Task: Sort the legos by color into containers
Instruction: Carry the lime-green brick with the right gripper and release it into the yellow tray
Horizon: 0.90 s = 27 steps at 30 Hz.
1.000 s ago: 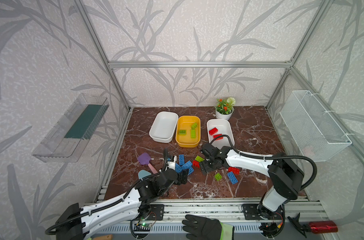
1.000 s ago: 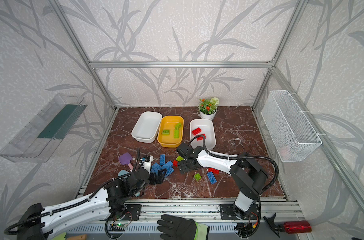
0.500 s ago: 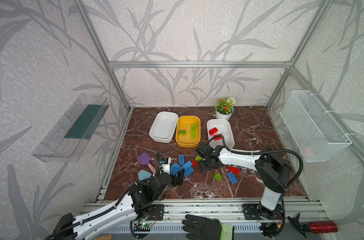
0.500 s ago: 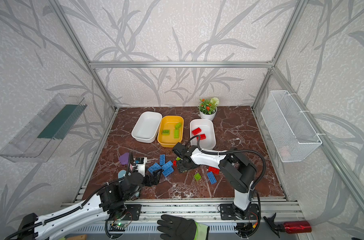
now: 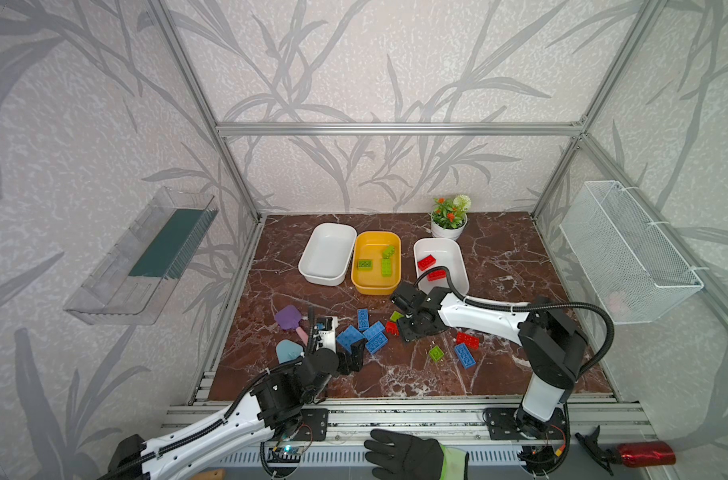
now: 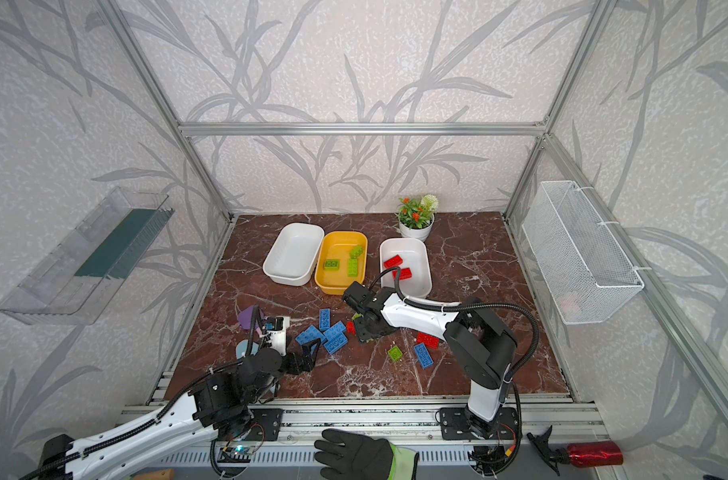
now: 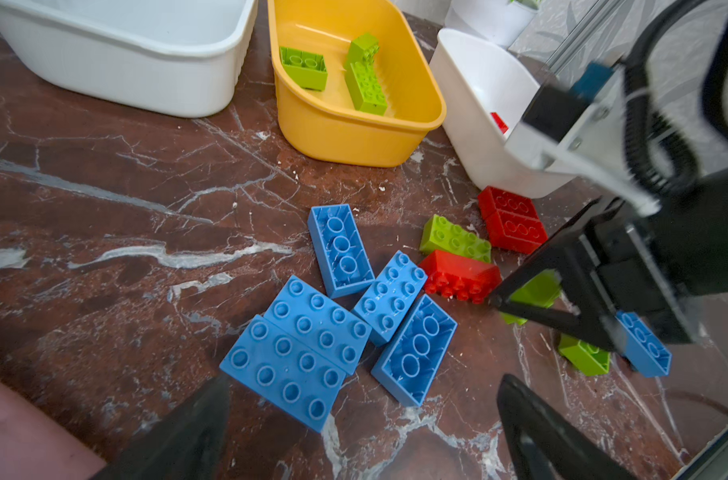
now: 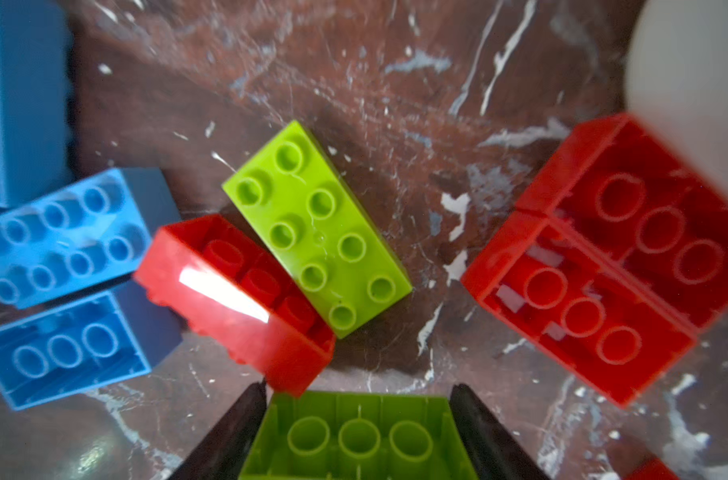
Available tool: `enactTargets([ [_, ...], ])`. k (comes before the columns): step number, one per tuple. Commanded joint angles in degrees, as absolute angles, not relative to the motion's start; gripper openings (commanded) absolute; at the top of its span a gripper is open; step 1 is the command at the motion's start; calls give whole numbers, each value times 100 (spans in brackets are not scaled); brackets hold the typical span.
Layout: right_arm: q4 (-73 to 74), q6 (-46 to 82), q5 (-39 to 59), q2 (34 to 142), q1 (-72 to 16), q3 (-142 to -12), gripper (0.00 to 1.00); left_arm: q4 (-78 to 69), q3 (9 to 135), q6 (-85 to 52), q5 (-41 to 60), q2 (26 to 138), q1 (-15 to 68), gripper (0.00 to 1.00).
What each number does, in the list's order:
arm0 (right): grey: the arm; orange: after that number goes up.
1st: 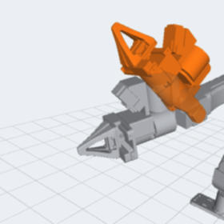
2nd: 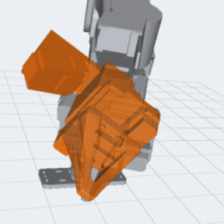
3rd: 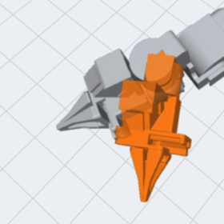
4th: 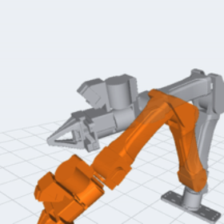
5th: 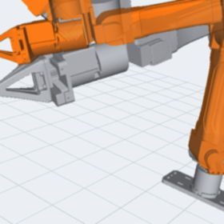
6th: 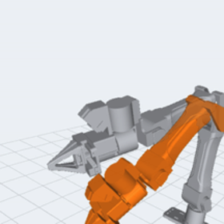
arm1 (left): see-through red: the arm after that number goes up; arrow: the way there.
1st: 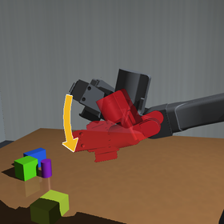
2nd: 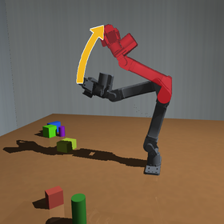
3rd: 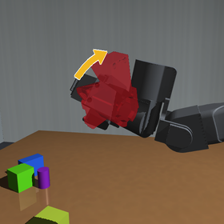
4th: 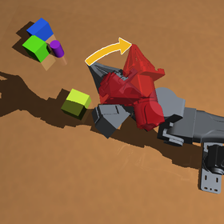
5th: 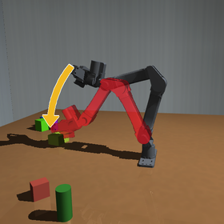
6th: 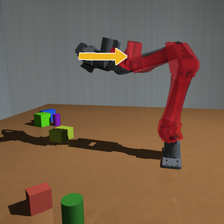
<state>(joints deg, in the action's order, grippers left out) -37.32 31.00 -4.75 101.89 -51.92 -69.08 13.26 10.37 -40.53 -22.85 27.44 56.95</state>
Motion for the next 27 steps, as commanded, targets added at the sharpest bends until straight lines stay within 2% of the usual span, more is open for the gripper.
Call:
enactTargets([
  [1, -4179, 2824, -839, 9910, -5215, -7453, 55, 1393, 1253, -4019, -2374, 3083, 5688, 99],
  [6, -4152, 2440, -1198, 10129, -5094, -8240, 54, 1377, 1616, -3738, -1986, 3839, 5374, 99],
  [10, -3788, 1876, -1022, 10543, -4835, -8991, 54, 1410, 1919, -3644, -1531, 4421, 4867, 99],
  [18, -4155, 1410, -470, 12309, -4253, -11372, 54, 1209, 2146, -3422, -1455, 4708, 4485, 99],
  [22, -4718, 1235, -344, 13444, -4110, -13104, 55, 1204, 2287, -3311, -1485, 4760, 4254, 99],
  [24, -5132, 1151, -252, 14069, -4065, -14173, 61, 1187, 2333, -3284, -1447, 4789, 4133, 99],
  [26, -5649, 1060, -189, 14762, -4028, -15449, 78, 1181, 2379, -3257, -1366, 4842, 4026, 99],
  [27, -5867, 1031, -185, 15019, -4020, -15966, 83, 1172, 2390, -3244, -1331, 4856, 3979, 99],
])
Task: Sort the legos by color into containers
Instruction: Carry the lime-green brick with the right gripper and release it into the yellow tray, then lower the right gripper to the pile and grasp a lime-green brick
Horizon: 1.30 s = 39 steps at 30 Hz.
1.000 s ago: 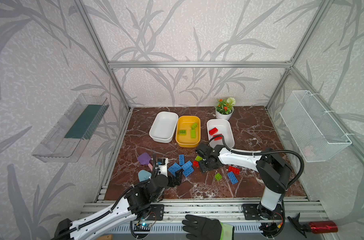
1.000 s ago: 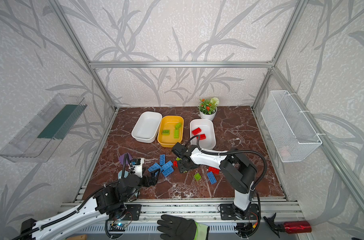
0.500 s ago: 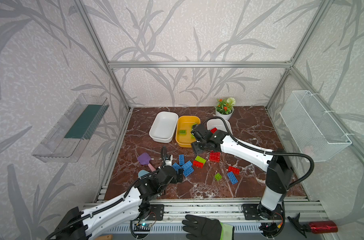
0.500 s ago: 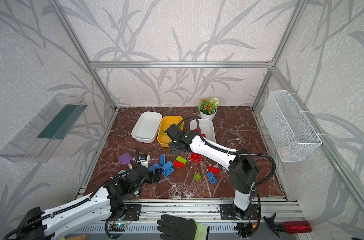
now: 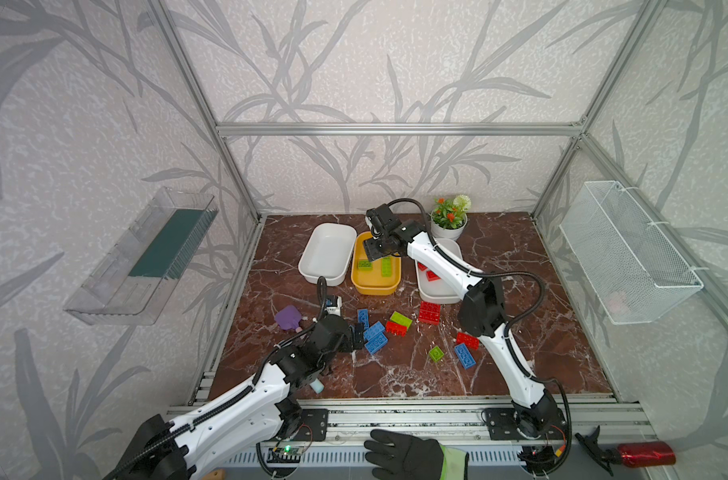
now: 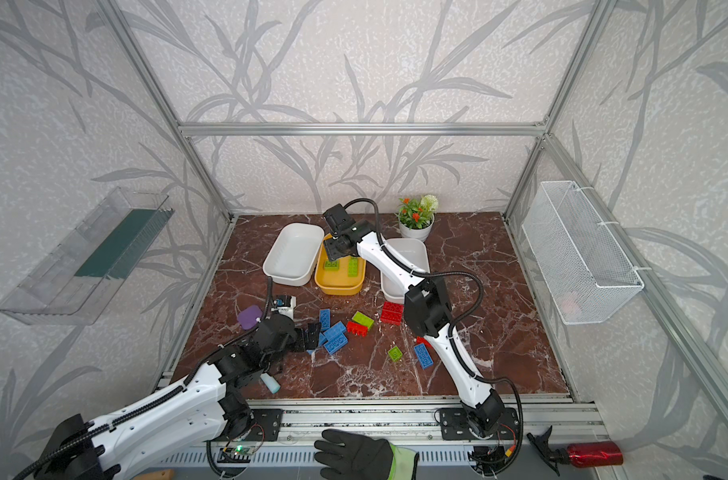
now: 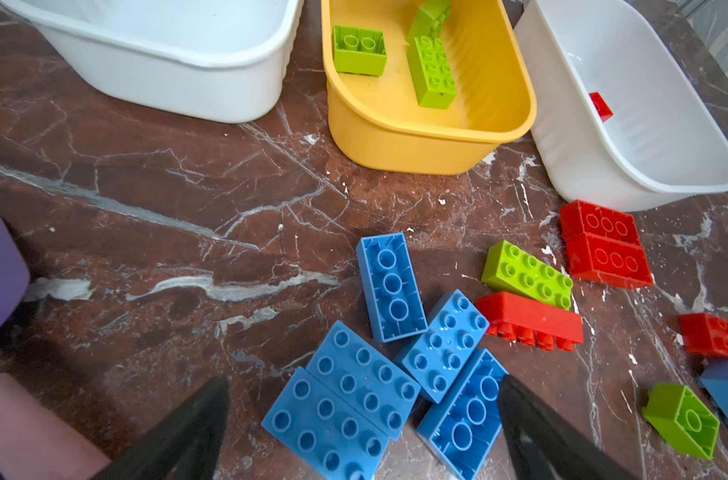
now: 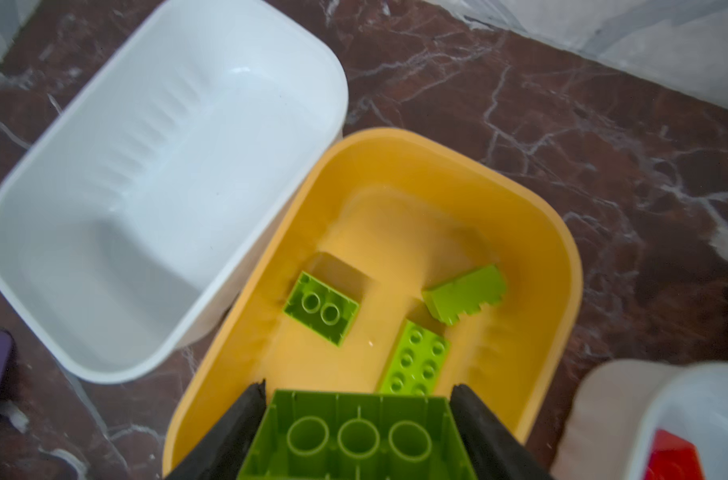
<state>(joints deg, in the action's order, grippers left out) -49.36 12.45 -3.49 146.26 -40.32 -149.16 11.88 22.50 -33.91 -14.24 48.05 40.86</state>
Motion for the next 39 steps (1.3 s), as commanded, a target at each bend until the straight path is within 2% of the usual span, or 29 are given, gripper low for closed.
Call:
enactTargets([
  [1, -6080, 1021, -184, 15232, -4024, -16452, 86, 1172, 2406, -3239, -1304, 4892, 3942, 99],
  [3, -6318, 1021, -185, 15405, -4008, -16933, 88, 1145, 2407, -3240, -1252, 4955, 3903, 99],
  [6, -6322, 1039, -75, 14940, -4018, -16297, 88, 1084, 2391, -3273, -1170, 5039, 3875, 99],
  [10, -5889, 1227, -253, 13632, -4077, -14081, 86, 1098, 2347, -3419, -1046, 4978, 3867, 99],
  [16, -4227, 1524, -307, 11395, -4347, -10288, 84, 1113, 2033, -3753, -739, 4495, 3867, 99],
  [21, -3439, 1814, -408, 10426, -4438, -8461, 81, 1222, 1760, -3908, -646, 4040, 3873, 99],
  [30, -3258, 1912, -186, 10475, -4581, -7850, 70, 1547, 1582, -4088, -581, 3381, 3884, 99],
  [39, -3063, 1981, -54, 10910, -4579, -7755, 70, 1930, 1383, -4192, -507, 2646, 3879, 99],
])
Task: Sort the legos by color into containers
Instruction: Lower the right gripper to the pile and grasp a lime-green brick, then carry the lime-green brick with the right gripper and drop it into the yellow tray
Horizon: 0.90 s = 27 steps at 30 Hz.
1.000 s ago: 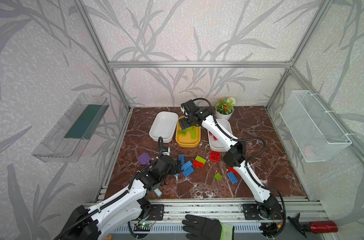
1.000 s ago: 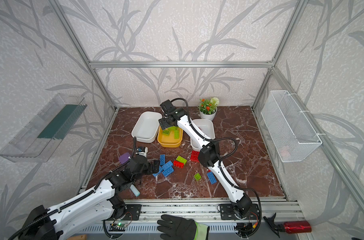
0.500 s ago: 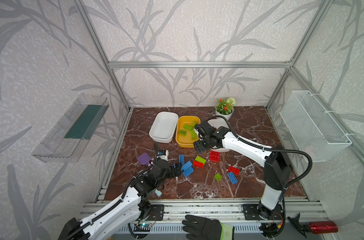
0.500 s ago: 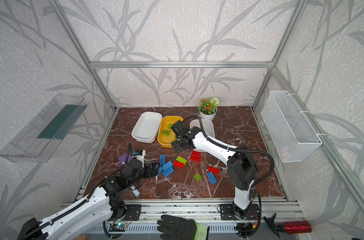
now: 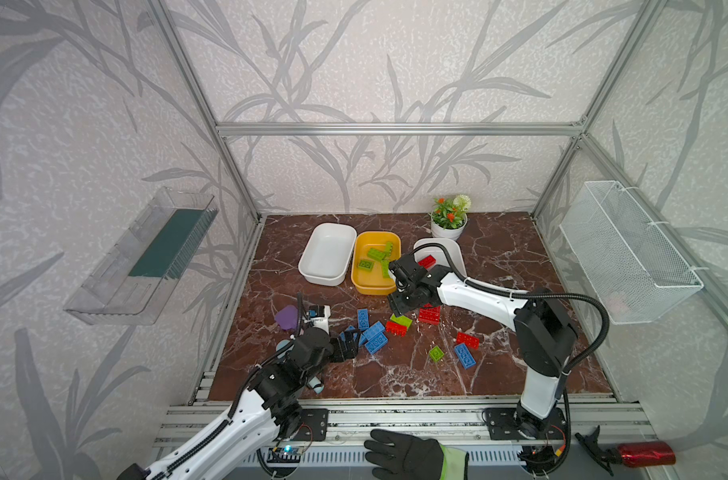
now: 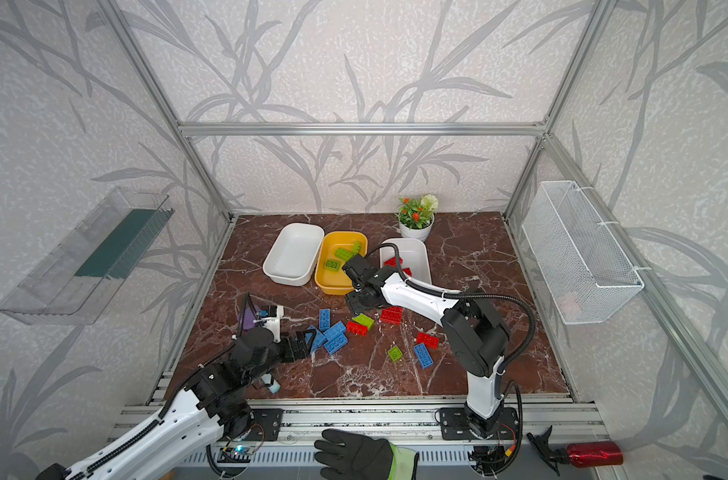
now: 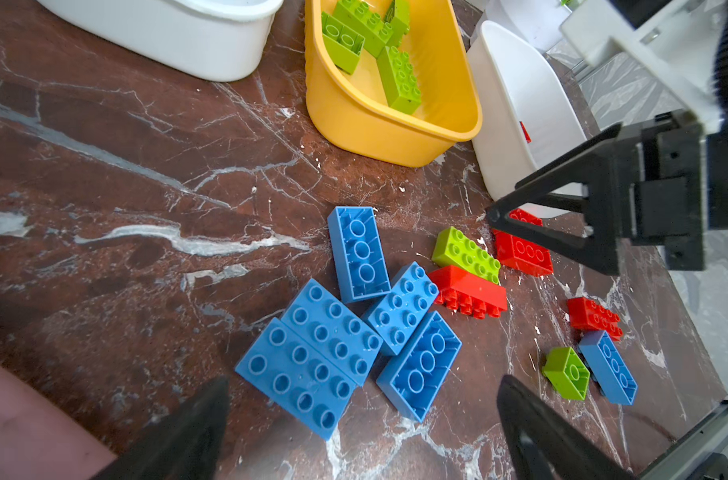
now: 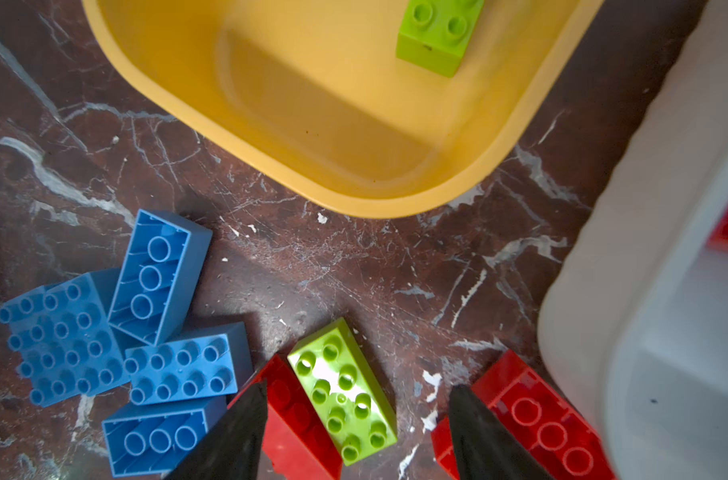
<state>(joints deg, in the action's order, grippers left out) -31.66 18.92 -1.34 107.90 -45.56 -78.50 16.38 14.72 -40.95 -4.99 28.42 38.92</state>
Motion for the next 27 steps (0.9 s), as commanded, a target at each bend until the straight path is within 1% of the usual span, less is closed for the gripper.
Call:
enactTargets([
  [1, -3047, 1999, -31, 10943, -4582, -7730, 70, 1980, 1365, -4201, -535, 2543, 3878, 99],
  [7, -2910, 2089, 48, 11004, -4619, -7480, 70, 2127, 1271, -4210, -651, 2070, 3883, 99],
  [20, -2833, 2285, 106, 11044, -4956, -7067, 69, 1990, 1239, -4228, -571, 2212, 3878, 99],
  [22, -2852, 2294, 85, 11048, -4957, -7045, 66, 1992, 1242, -4219, -569, 2202, 3876, 99],
  [27, -3002, 2240, -7, 11113, -4957, -7134, 50, 2022, 1226, -4223, -571, 2179, 3881, 99],
])
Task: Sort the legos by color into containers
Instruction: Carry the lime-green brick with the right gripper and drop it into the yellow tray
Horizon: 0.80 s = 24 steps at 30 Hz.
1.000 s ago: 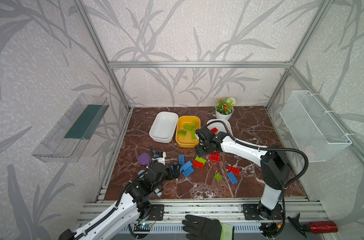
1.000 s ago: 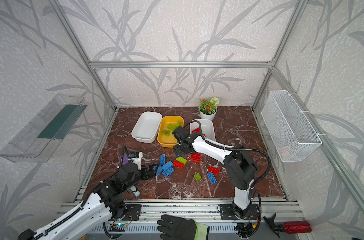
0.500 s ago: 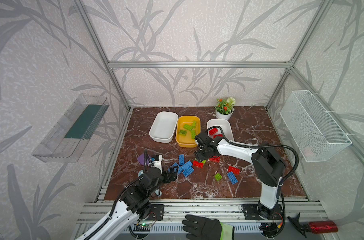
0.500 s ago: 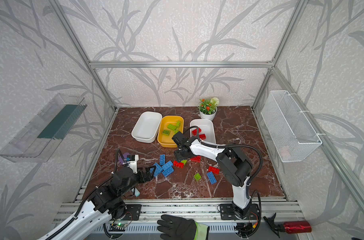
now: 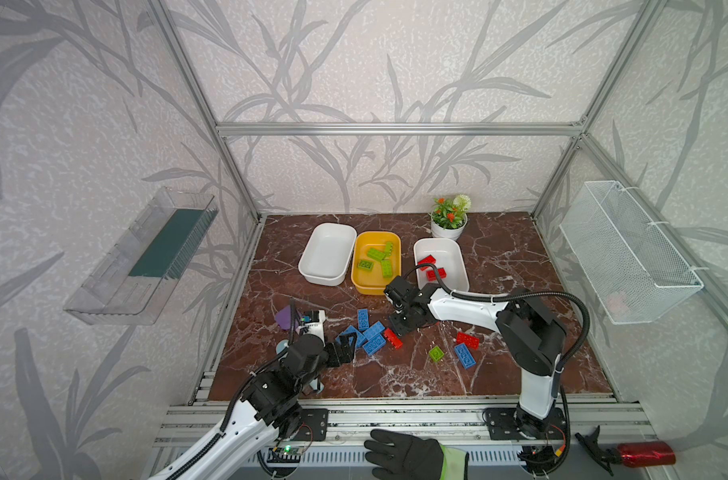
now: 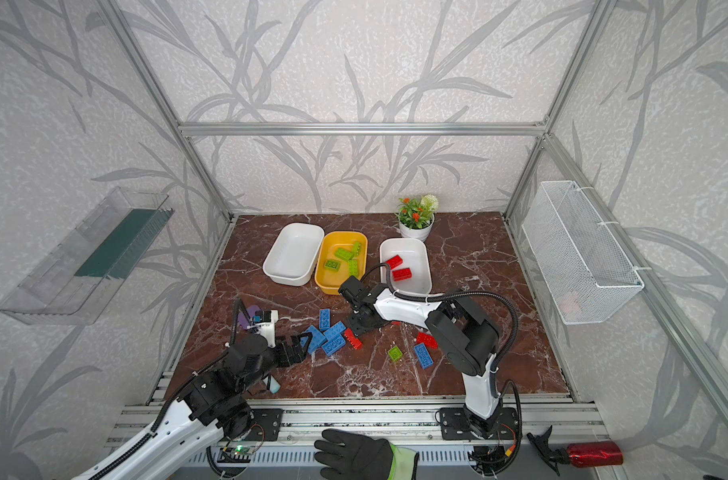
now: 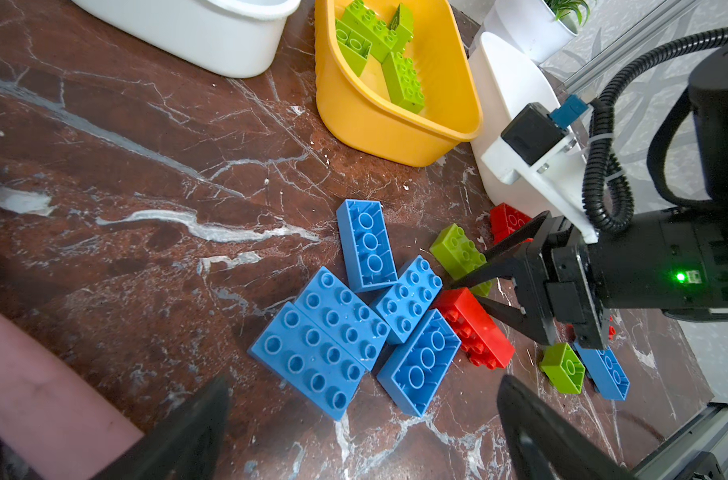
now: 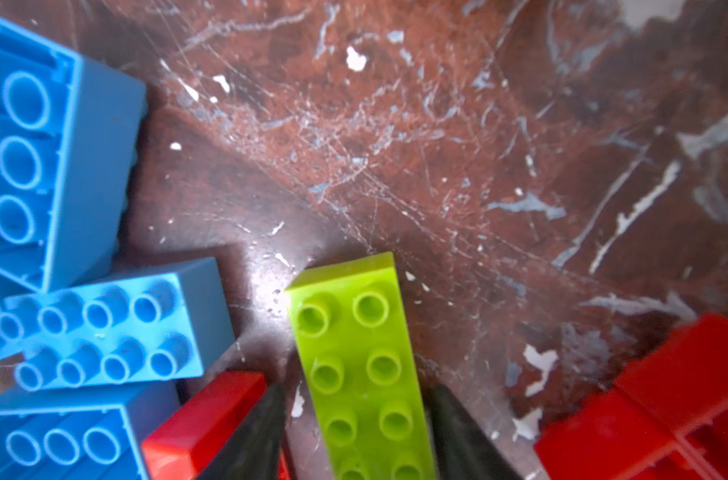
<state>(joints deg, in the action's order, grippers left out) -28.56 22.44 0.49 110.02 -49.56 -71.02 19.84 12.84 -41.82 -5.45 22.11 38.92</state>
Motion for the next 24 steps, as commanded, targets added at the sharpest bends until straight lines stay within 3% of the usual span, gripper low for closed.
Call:
enactTargets([
  [1, -3031, 2229, -8, 11112, -4955, -7162, 46, 2018, 1214, -4219, -566, 2177, 3881, 99],
  [6, -3214, 2171, -134, 11025, -4956, -7238, 35, 2038, 1195, -4232, -576, 2149, 3880, 99],
  [17, -3512, 1899, -716, 9819, -4957, -7348, 34, 1729, 1125, -4221, -567, 2347, 3879, 99],
  [24, -3326, 1427, -986, 10258, -4716, -8280, 34, 1469, 1347, -4039, -612, 2986, 3882, 99],
])
